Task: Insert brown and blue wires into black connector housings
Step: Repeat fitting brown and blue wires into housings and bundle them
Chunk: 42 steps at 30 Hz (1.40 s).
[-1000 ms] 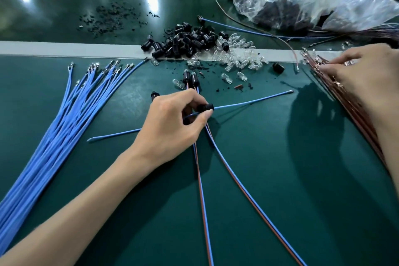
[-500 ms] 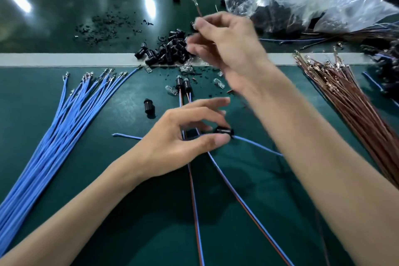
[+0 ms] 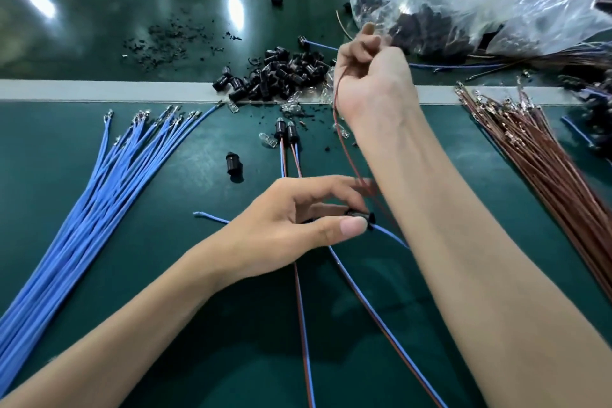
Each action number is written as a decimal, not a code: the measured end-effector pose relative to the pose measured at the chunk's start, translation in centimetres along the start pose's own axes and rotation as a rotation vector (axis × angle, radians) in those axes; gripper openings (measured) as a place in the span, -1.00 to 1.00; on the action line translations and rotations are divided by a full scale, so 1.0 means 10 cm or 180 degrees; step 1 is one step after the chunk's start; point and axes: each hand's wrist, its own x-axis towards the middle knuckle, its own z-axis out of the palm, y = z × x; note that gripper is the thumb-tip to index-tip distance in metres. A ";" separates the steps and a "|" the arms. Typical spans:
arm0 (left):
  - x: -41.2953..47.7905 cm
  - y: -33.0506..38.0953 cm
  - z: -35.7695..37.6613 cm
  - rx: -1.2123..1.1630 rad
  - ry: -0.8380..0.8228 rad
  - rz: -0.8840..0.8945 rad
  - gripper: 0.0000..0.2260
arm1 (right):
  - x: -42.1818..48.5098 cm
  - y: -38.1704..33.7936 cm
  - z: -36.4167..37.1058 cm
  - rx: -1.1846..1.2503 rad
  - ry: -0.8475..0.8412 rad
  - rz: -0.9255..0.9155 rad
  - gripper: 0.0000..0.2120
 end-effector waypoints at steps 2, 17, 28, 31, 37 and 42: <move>-0.02 0.01 0.00 -0.0220 -0.0102 0.0027 -0.93 | -0.01 0.04 0.03 -0.0002 -0.0011 -0.0018 -0.72; 0.00 0.01 -0.31 -0.1367 0.0007 -0.0258 -0.70 | 0.36 -0.96 -0.37 -0.0263 0.0340 -0.1228 -0.77; 0.03 0.04 -0.26 0.0399 0.0181 -0.0229 -0.94 | -0.37 -0.51 -0.72 -0.5230 -0.2183 0.0346 -0.82; 0.04 0.04 -0.28 0.0635 0.0372 -0.0209 -0.92 | -0.34 -0.47 -0.75 -0.4516 -0.1514 -0.0308 -0.74; 0.07 -0.01 -0.26 0.1264 0.0631 0.0027 -0.84 | -0.43 -0.42 -0.80 -0.4924 -0.2136 -0.0072 -0.94; 0.09 -0.07 -0.32 0.2301 0.1560 0.0609 -0.89 | -0.40 -0.76 -0.44 -0.4614 -0.1744 0.0069 -0.91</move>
